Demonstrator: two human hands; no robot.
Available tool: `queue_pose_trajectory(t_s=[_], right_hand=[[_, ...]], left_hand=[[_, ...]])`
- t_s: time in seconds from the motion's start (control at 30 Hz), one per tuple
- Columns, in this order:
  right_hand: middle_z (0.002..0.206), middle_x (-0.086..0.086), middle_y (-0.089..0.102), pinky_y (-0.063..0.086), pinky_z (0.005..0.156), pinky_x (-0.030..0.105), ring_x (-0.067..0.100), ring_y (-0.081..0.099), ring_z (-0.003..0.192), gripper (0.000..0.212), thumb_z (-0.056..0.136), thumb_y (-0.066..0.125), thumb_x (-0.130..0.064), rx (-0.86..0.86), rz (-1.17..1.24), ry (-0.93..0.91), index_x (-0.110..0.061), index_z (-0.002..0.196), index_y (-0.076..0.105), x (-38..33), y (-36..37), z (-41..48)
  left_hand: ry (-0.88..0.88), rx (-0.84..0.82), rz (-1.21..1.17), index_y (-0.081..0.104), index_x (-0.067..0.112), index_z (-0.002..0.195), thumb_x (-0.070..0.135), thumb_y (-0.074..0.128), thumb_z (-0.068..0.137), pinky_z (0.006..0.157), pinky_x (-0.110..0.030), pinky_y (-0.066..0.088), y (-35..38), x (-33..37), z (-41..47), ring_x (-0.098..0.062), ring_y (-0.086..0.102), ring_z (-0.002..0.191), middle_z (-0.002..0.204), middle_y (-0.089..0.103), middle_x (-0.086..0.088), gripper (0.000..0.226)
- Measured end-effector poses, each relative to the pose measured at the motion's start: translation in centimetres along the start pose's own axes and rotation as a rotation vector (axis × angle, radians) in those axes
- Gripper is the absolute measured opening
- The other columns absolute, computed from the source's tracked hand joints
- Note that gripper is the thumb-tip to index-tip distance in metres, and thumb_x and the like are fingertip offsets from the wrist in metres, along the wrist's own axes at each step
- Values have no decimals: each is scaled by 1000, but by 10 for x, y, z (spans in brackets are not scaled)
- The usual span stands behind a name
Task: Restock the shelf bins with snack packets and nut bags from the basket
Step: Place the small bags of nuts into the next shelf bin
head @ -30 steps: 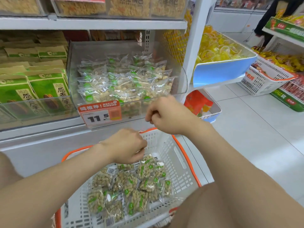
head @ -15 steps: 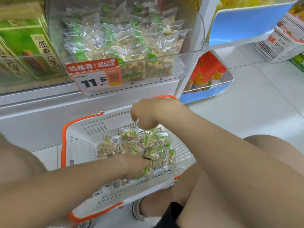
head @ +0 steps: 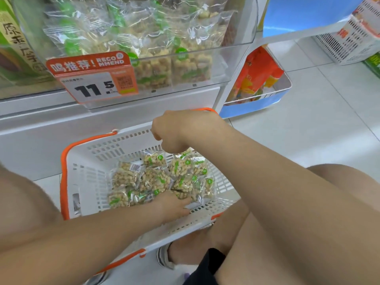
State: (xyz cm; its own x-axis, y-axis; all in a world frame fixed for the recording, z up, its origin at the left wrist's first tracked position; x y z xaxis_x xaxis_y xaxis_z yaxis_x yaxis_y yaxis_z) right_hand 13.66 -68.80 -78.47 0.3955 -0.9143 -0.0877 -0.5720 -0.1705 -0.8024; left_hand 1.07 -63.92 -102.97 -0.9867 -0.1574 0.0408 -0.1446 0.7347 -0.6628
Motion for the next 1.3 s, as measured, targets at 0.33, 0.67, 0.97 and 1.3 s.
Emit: queue_pose_trajectory(t_s=[0.33, 0.67, 0.97, 1.3], right_hand=[[140, 10, 57, 57, 95, 45, 33, 64, 119, 40, 101, 52, -15, 17, 11, 13, -17, 141, 56, 1, -9, -2], [87, 6, 57, 46, 68, 36, 26, 52, 70, 15, 96, 59, -22, -28, 37, 196, -12, 85, 53, 29, -18, -33], [103, -2, 70, 58, 80, 37, 19, 68, 96, 63, 68, 89, -61, 198, 312, 118, -20, 111, 70, 59, -45, -68], [106, 7, 77, 59, 76, 38, 19, 74, 90, 31, 84, 88, -21, 992, 1267, -226, -13, 112, 76, 96, -98, -109]], left_hand=[[-158, 258, -342, 57, 19, 115, 14, 62, 102, 58, -24, 51, -12, -42, -32, -11, 61, 64, 78, 60, 5, 15], [-537, 815, -912, 62, 34, 107, 53, 50, 105, 77, -42, 58, -88, -104, -128, -16, 69, 80, 86, 75, 9, 22], [-631, 1411, -930, 62, 27, 96, 39, 56, 106, 57, -34, 52, -161, -105, -231, -4, 64, 55, 58, 67, 10, 17], [-622, 1661, -965, 57, 20, 104, 35, 45, 111, 66, -44, 55, -223, -102, -287, -10, 69, 58, 67, 72, -1, 20]])
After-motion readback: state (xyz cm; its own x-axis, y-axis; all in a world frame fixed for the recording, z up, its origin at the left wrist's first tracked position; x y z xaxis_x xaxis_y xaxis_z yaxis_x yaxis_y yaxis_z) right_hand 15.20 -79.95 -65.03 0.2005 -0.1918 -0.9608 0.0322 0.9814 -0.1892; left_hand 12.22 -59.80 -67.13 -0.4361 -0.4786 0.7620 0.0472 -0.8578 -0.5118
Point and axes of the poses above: each hand's wrist, its own z-axis towards the middle knuckle, its own y-axis out of the palm, x = y × z, the point moved 4 cm from there along z, towards the middle knuckle
